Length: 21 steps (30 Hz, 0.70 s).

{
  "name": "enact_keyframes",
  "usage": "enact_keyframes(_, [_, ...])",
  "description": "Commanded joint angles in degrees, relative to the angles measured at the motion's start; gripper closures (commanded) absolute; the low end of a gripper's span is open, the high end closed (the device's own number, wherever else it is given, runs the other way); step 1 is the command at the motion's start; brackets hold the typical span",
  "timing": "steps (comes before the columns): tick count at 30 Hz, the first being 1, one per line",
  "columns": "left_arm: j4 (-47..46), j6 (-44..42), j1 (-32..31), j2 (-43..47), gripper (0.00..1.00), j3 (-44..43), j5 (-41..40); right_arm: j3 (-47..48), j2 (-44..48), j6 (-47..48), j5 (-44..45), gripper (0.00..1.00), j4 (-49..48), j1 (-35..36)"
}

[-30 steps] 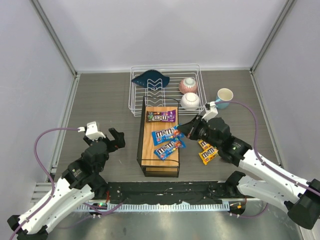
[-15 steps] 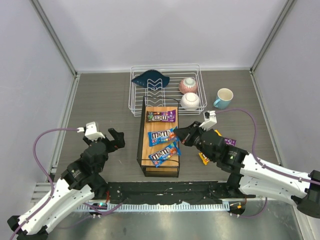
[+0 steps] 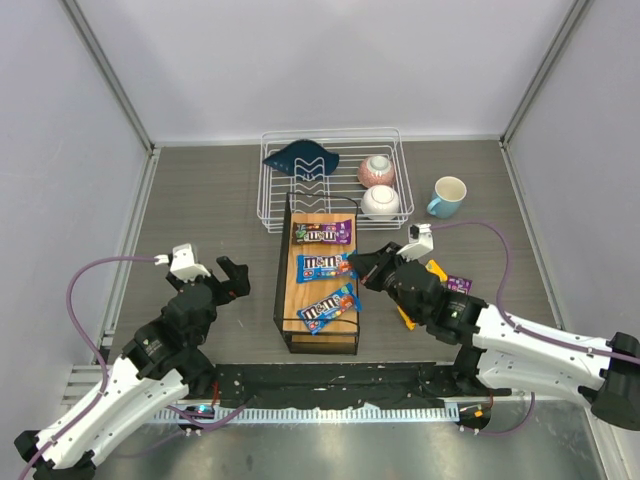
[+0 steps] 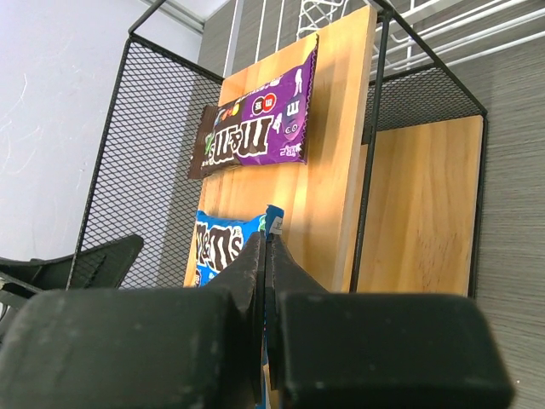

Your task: Place and organize the candy bags onto the shelf

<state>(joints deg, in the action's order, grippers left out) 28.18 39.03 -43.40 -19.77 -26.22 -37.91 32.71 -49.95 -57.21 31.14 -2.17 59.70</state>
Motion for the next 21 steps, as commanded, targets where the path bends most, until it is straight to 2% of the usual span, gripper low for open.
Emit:
enact_keyframes(1, [-0.5,0.4,-0.2,-0.3,0.0,-0.3,-1.2,1.0,-1.1,-0.8,2.0,0.99,-3.8,0.5])
enact_keyframes(21, [-0.1,0.6,-0.5,0.5,0.0,-0.1,-1.6,1.4,-3.3,-2.6,3.9,0.99,-4.8,1.6])
